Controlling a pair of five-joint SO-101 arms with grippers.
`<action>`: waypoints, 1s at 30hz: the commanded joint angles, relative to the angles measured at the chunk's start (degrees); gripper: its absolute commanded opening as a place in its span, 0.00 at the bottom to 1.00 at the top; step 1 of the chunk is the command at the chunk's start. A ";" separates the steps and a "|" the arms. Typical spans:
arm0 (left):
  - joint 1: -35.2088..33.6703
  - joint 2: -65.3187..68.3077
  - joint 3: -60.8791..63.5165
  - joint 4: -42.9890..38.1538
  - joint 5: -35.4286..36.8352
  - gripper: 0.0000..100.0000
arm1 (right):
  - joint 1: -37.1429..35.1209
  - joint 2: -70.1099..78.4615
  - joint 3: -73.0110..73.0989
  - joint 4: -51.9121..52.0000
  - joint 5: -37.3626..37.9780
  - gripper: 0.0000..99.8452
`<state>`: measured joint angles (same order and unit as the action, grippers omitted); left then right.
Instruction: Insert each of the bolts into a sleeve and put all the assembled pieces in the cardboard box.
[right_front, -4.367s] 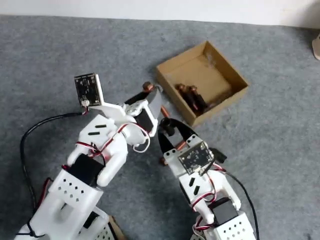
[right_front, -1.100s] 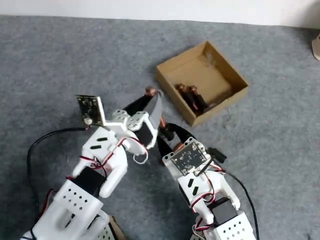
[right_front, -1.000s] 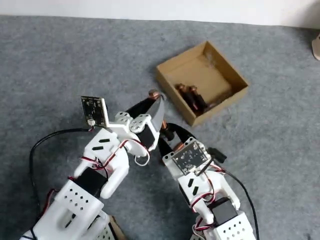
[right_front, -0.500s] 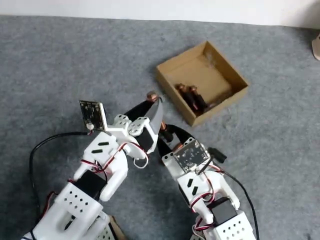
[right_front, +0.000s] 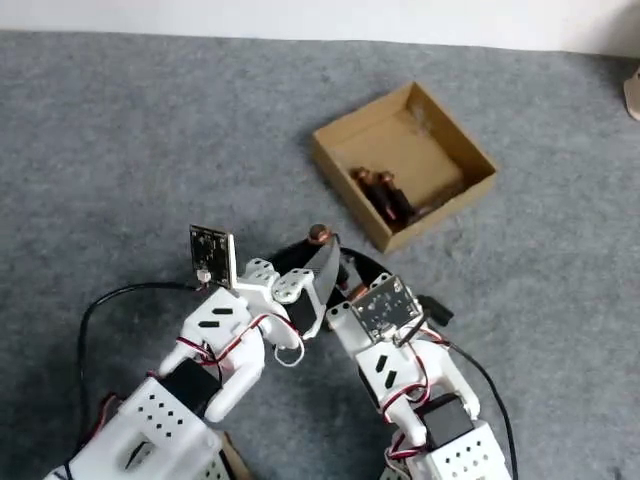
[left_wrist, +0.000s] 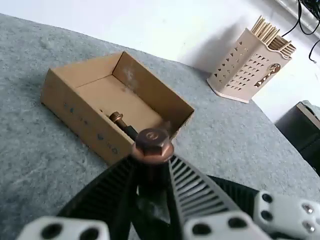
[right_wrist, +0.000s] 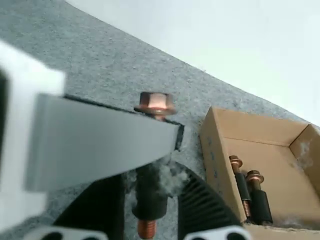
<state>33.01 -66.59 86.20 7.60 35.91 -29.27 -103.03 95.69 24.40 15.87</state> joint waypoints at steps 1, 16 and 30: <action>1.45 0.22 1.98 -0.09 -0.53 0.01 | 1.45 -1.63 8.31 -3.03 -0.53 0.00; 1.36 0.22 7.25 0.00 -6.33 0.56 | 1.54 -1.63 8.22 -3.03 -0.44 0.00; -11.21 0.22 6.73 0.00 -6.24 0.60 | 11.38 8.13 -1.01 -2.95 -0.35 0.00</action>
<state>22.29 -66.24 93.23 8.13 30.37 -21.45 -99.78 95.87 23.96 15.87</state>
